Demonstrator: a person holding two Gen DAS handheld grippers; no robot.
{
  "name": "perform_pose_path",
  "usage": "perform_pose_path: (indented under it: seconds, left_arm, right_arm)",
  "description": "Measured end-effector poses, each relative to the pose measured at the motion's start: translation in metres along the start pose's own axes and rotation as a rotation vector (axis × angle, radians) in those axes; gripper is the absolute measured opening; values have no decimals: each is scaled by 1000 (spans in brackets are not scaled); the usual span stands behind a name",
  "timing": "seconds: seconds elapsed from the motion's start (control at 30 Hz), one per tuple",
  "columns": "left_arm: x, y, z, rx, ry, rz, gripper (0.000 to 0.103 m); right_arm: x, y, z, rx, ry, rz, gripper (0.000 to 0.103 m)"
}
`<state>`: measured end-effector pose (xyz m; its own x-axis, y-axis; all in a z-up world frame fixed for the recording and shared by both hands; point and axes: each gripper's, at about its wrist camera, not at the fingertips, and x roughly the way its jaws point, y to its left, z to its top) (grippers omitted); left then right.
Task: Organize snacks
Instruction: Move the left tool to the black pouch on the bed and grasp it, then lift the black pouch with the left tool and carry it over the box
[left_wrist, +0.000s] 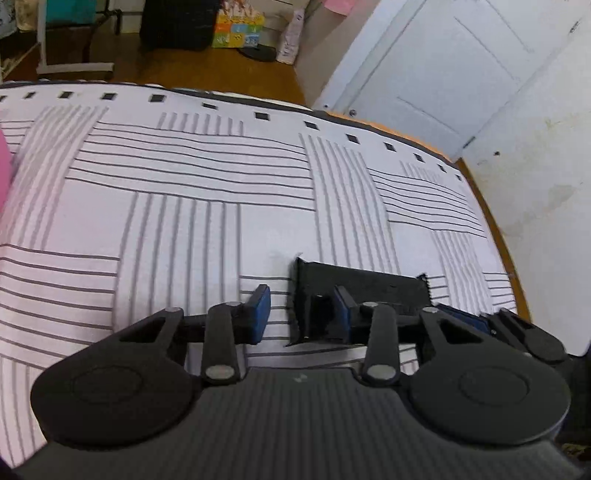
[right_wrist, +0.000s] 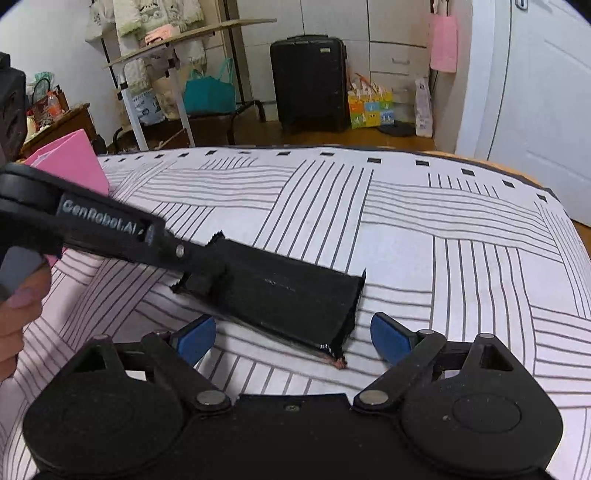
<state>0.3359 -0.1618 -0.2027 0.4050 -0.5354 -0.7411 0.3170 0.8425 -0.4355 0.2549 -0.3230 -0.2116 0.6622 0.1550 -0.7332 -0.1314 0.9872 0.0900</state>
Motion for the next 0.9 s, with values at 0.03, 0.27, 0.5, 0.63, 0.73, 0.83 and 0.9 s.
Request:
perform_pose_path:
  seconds: [0.03,0.27,0.5,0.63,0.73,0.83,0.9]
  left_arm:
    - [2,0,0,0,13,-18,27]
    - [9,3,-1,-18,19,-55,26]
    - [7,-1,-4,-14,21,-48,26]
    - [5,-5,-2,-6,32,-33,29]
    - [2,-6,-1,7,38,-27,30]
    - [-5,-5,0,5,40,-28,30]
    - [-11,-5,0,-1,43,-30,31]
  right_arm:
    - [1,0,0,-2,-5,-3,94]
    - [5,10,0,-39,-19,-36,94]
    - [4,17,2,-47,-19,-82,88]
    - [3,19,6,-37,-7,-77,85]
    - [2,22,8,-17,8,-71,84]
    - [0,23,11,14,23,-50,84]
    - [-2,24,12,27,28,-36,84]
